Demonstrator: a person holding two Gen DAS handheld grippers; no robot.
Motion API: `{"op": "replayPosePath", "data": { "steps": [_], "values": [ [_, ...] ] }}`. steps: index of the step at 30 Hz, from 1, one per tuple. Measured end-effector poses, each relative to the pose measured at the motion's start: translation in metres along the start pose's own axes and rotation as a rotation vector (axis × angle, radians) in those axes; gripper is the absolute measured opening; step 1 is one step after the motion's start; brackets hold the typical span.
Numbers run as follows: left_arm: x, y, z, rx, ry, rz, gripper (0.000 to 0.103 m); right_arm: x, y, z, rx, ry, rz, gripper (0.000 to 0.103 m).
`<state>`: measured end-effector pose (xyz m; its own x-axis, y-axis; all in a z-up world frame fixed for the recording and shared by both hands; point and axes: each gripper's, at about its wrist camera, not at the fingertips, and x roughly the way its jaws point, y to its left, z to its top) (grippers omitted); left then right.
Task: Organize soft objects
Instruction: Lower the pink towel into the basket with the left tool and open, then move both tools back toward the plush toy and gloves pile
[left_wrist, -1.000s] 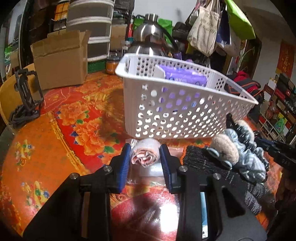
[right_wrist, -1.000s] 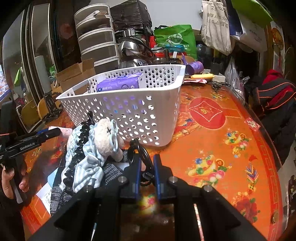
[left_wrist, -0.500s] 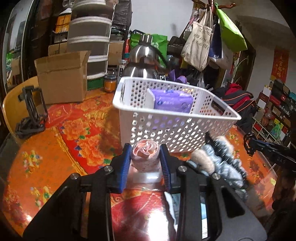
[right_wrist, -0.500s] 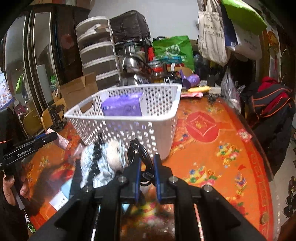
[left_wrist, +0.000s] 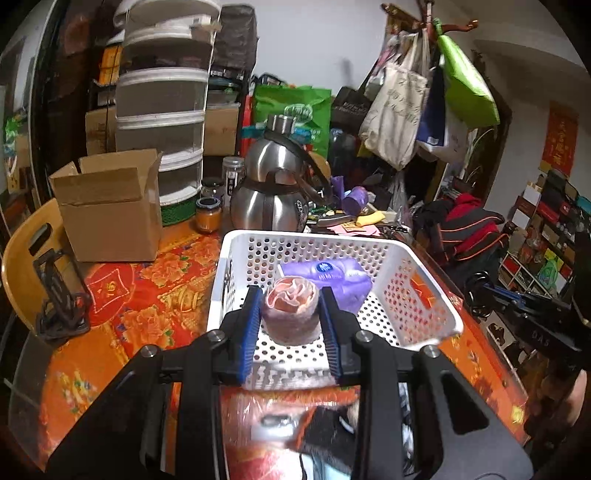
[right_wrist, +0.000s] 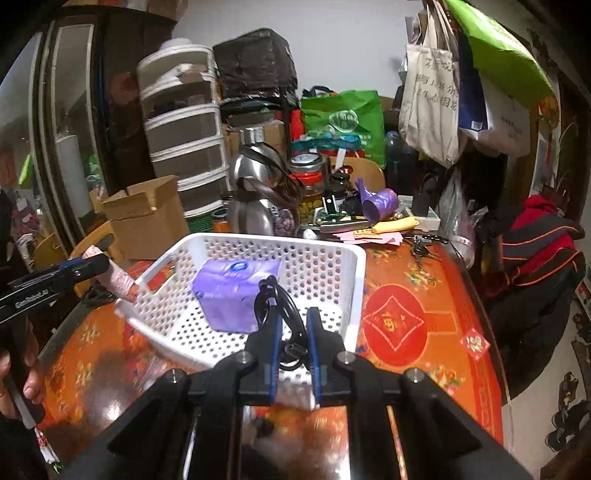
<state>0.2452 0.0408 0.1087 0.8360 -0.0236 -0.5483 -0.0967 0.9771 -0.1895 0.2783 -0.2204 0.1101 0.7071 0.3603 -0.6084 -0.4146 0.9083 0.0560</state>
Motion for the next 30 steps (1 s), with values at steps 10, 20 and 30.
{"op": "replayPosePath", "data": {
  "steps": [10,20,30],
  "values": [
    [0.091,0.019,0.020,-0.020,0.133,0.092,0.029,0.087,-0.002,0.013,0.014,0.156,-0.042,0.011],
    [0.120,0.027,-0.002,-0.031,0.184,0.089,0.029,0.114,-0.009,0.003,0.034,0.193,-0.059,0.011],
    [0.106,0.025,-0.003,-0.026,0.136,0.067,0.082,0.091,-0.013,0.010,0.070,0.092,-0.052,0.082]
  ]
}}
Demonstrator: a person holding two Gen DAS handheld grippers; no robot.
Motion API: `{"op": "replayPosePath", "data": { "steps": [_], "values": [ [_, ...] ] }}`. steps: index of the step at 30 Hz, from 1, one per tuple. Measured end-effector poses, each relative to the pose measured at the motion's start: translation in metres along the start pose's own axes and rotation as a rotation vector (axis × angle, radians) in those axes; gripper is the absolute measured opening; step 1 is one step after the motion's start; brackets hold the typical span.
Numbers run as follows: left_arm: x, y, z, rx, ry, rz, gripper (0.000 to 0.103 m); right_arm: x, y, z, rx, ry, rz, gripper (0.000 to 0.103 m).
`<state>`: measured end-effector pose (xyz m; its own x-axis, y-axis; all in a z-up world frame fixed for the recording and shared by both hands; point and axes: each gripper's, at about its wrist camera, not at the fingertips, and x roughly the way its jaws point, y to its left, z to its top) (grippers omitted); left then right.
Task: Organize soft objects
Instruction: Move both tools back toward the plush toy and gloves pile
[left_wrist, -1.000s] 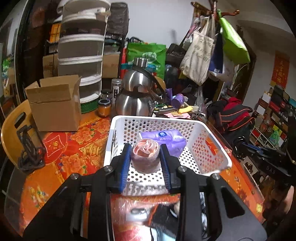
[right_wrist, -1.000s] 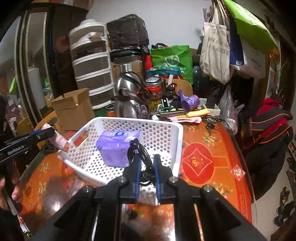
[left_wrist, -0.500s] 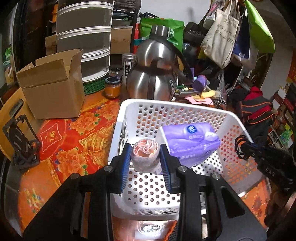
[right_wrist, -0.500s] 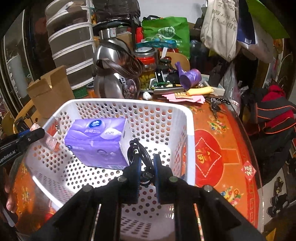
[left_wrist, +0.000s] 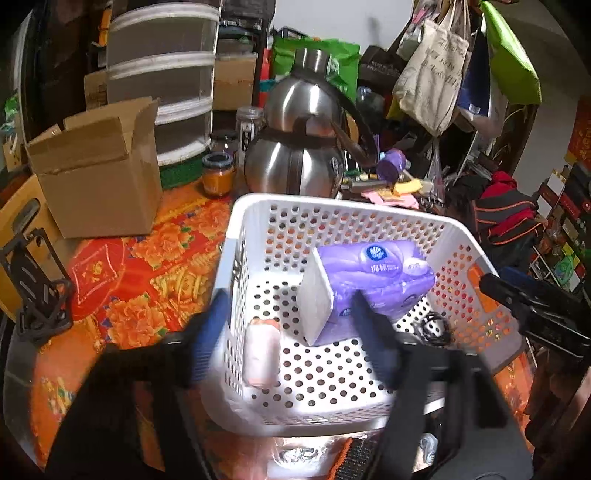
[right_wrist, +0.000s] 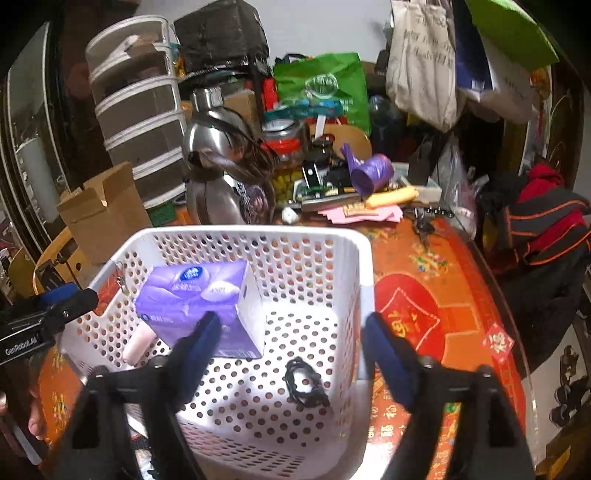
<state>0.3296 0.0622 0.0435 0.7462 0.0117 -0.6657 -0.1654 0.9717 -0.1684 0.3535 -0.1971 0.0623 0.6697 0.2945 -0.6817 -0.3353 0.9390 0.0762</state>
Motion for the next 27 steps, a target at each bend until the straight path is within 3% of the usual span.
{"op": "replayPosePath", "data": {
  "steps": [14,17,20,22,27],
  "values": [
    [-0.011,-0.003,-0.007,0.016,-0.015,-0.007,0.083,-0.007,0.006,-0.004,-0.021,0.003,-0.011,0.082],
    [-0.015,-0.007,-0.007,0.030,-0.016,-0.010,0.091,-0.010,0.005,-0.006,-0.014,0.000,-0.005,0.082],
    [-0.019,-0.012,-0.008,0.051,-0.023,-0.021,0.102,-0.014,0.005,-0.008,-0.007,0.000,-0.005,0.092],
    [-0.023,-0.014,-0.011,0.057,-0.029,-0.017,0.103,-0.018,0.005,-0.011,-0.002,-0.003,-0.003,0.101],
    [-0.031,-0.017,-0.018,0.055,-0.030,-0.022,0.103,-0.032,0.006,-0.019,-0.012,-0.021,-0.010,0.103]
  ]
}}
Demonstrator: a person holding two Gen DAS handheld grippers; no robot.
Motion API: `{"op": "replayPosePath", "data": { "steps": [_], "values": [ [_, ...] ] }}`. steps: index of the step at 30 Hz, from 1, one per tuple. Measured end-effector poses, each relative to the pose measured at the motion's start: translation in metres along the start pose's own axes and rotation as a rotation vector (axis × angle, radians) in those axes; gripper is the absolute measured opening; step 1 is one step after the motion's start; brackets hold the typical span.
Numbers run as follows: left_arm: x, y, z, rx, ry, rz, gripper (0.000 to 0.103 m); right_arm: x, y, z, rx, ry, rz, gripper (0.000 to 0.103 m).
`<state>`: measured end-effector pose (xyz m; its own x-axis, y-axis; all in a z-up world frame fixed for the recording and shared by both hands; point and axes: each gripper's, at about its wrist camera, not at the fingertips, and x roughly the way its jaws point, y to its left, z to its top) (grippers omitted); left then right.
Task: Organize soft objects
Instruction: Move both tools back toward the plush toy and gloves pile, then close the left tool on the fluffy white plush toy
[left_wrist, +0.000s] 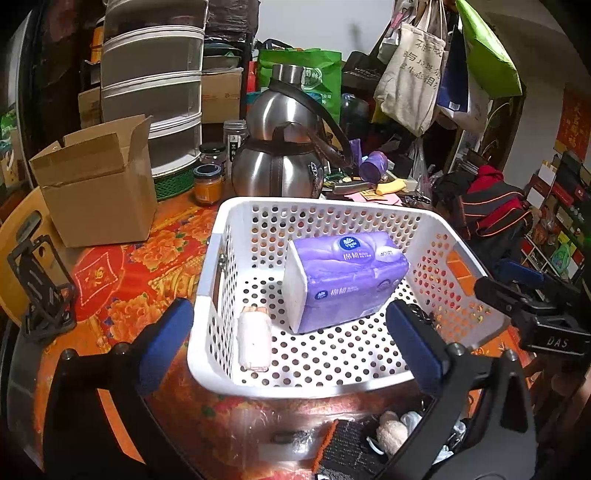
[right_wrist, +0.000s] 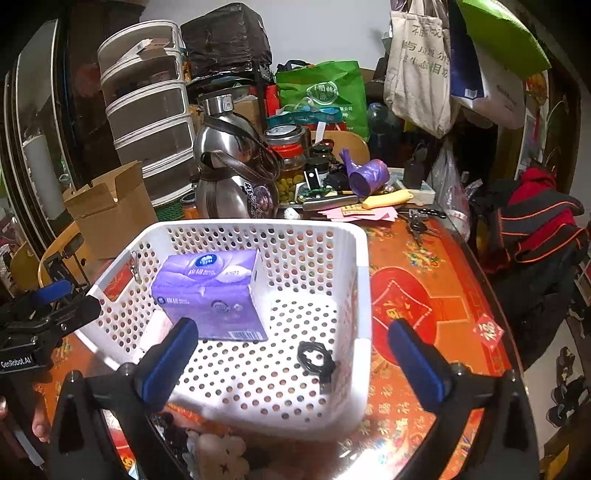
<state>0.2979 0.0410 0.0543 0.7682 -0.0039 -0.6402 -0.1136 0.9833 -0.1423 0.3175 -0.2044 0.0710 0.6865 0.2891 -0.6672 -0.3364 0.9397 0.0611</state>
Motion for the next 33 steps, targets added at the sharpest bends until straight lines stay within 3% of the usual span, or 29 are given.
{"op": "replayPosePath", "data": {
  "steps": [10,14,20,23,25,27,33],
  "values": [
    [-0.036,-0.002,-0.028,-0.019,-0.023,-0.043,0.103,-0.033,0.001,-0.023,-0.004,-0.026,0.020,0.103],
    [-0.058,-0.008,-0.048,-0.012,-0.038,-0.073,0.103,-0.053,0.001,-0.044,0.010,-0.027,0.088,0.103],
    [-0.068,-0.018,-0.090,-0.022,-0.010,-0.146,0.103,-0.069,0.005,-0.084,-0.017,-0.050,0.121,0.103],
    [-0.060,-0.024,-0.107,-0.020,0.015,-0.175,0.102,-0.064,0.008,-0.099,-0.033,-0.042,0.132,0.091],
    [-0.051,-0.028,-0.116,-0.025,0.042,-0.205,0.097,-0.058,0.007,-0.104,-0.028,-0.027,0.143,0.073],
    [-0.043,-0.032,-0.121,-0.025,0.065,-0.219,0.085,-0.049,0.008,-0.107,-0.020,-0.008,0.173,0.067],
    [-0.013,-0.038,-0.134,-0.059,0.148,-0.271,0.066,-0.028,0.013,-0.111,-0.029,0.028,0.210,0.062]
  ]
}}
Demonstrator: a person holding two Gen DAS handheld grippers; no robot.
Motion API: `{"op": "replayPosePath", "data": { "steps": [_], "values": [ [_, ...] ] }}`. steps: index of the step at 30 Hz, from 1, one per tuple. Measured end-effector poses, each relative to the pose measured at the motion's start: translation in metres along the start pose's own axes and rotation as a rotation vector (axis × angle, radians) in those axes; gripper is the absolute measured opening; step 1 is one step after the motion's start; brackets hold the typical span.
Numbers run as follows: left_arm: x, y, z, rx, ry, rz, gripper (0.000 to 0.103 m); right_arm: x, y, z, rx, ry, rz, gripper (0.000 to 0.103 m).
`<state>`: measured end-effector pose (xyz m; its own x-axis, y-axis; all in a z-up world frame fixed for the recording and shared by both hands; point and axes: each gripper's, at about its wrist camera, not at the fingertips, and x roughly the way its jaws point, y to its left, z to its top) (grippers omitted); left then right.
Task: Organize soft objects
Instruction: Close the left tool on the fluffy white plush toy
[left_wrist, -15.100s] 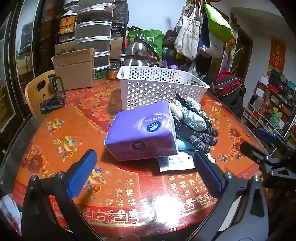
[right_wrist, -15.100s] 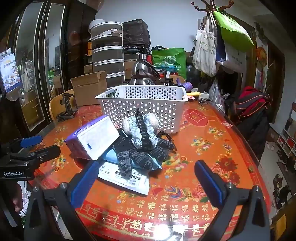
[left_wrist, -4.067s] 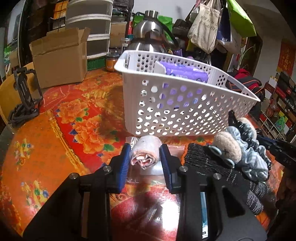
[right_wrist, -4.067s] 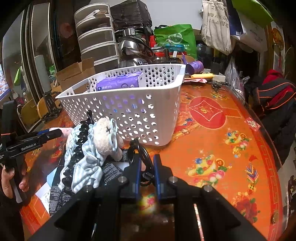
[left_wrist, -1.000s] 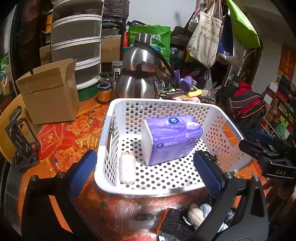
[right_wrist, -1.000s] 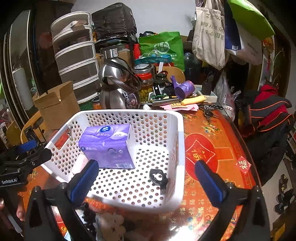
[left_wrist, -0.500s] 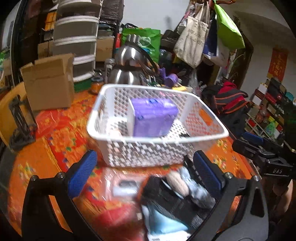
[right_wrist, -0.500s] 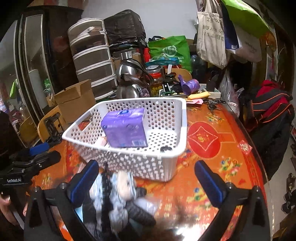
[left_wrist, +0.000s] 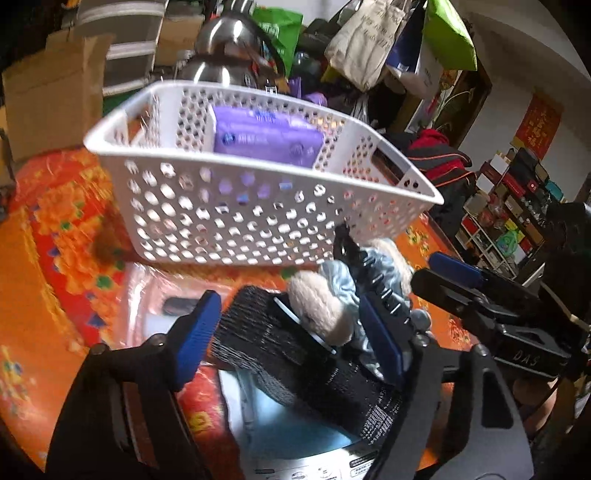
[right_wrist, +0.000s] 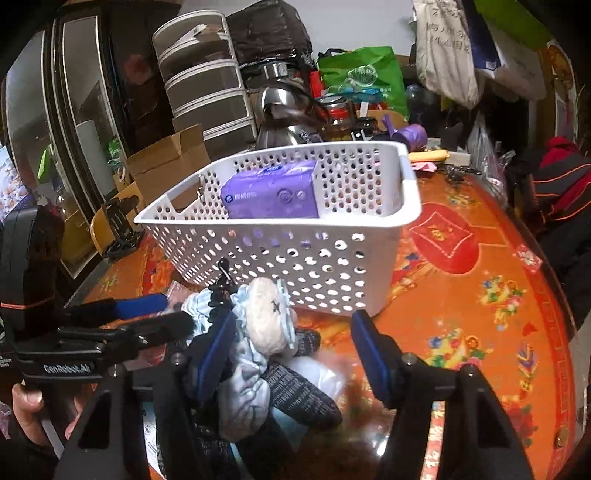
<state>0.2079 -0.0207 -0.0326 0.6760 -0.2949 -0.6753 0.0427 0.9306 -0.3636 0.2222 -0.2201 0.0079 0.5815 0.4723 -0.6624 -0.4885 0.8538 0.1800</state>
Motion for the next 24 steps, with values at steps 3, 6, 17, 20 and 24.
{"op": "replayPosePath", "data": {
  "steps": [3,6,17,20,24],
  "values": [
    [0.008,0.000,-0.003,-0.020,0.015,-0.023,0.061,0.011,0.001,0.000,-0.002,0.030,0.027,0.050],
    [0.010,-0.002,-0.005,-0.026,0.019,-0.033,0.056,0.017,0.001,0.001,-0.003,0.039,0.038,0.047],
    [0.024,-0.005,0.002,-0.075,0.049,-0.092,0.050,0.027,-0.004,0.003,-0.009,0.086,0.068,0.038],
    [0.025,-0.004,0.001,-0.082,0.050,-0.108,0.036,0.031,-0.005,0.001,-0.009,0.102,0.092,0.034],
    [0.024,-0.005,0.000,-0.078,0.045,-0.112,0.034,0.030,0.005,-0.002,-0.051,0.105,0.088,0.023]
  ]
}}
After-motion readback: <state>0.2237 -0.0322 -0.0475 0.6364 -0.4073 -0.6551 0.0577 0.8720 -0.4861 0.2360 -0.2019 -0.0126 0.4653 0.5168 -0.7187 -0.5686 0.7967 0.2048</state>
